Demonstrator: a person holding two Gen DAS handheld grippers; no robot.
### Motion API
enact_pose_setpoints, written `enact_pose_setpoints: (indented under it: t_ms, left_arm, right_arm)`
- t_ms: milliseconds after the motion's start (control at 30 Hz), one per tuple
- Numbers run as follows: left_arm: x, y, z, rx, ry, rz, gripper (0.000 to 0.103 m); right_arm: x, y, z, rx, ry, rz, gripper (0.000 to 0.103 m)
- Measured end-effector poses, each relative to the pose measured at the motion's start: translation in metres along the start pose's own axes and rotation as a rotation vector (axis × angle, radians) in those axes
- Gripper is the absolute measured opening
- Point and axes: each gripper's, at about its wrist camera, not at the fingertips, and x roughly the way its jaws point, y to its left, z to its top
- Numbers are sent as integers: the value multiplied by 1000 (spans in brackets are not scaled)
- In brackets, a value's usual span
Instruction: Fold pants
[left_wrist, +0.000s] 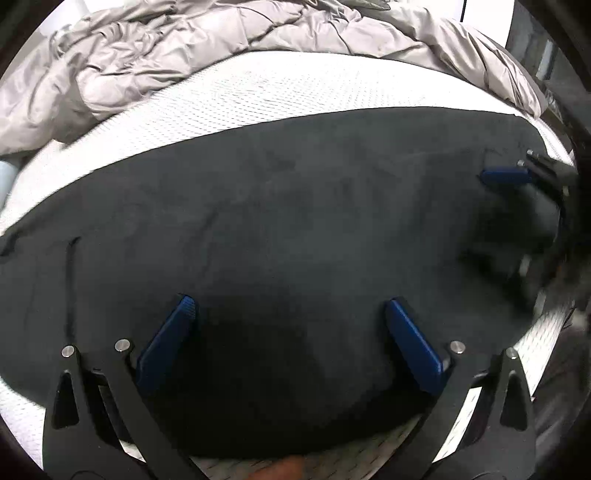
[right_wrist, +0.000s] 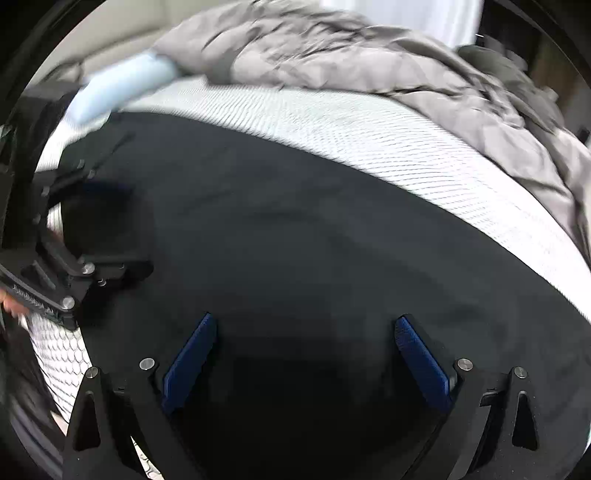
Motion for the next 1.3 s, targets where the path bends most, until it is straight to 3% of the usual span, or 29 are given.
enact_pose_setpoints:
  t_ms: [33,100,167,267,367,433,567,633,700,800,933,1000,1100,1167,1233,1300]
  left_arm:
    - [-3,6,-7,-8,-7,2,103]
    - [-9,26,-18,-46,-31,0,103]
    - [-16,42,-30,-70,-47,12,103]
    - [-19,52,-27,-84,-61,24,102]
    - [-30,49,-11,-104,-101,3,102]
    - [-25,34,10,-80,-99,3,102]
    - [15,14,52,-54,11,-9,102]
    - [38,15,58,-58,59,28,103]
    - [41,24,56,-66,55,28,103]
    - [28,43,42,-92,27,57,103]
    - [16,74,17,-164,14,94,102]
    - [7,84,10,-186,-15,42,102]
    - [-22,94,3,-190,-98,26,102]
    - [-42,102,-5,-194,-141,56,102]
    - [-49,117,-15,-208,-131,128,102]
    - [-40,137,-24,-239,-64,233,102]
  right_arm:
    - [-2,-7,-3,20,7,-9,99]
    - [-5,-40,-13,74,34,-179,99]
    - [-9,-77,-26,170,54,-297,99]
    - [-18,-126,-42,333,60,-350,100]
    - [-27,-127,-39,385,35,-307,100]
    - [-30,-105,-26,325,-13,-203,100]
    - [-9,-41,12,124,-28,-27,100]
    - [10,-20,27,63,-3,20,100]
    - [28,-7,37,13,29,-18,100]
    - [34,-26,38,27,35,-68,100]
    - [37,-98,28,265,68,-274,102]
    - [37,-116,25,354,73,-306,102]
    - [25,-102,32,338,24,-283,102]
    - [19,-69,47,263,-34,-208,102]
    - [18,-30,62,181,-77,-112,102]
    - [24,9,76,130,-85,19,102]
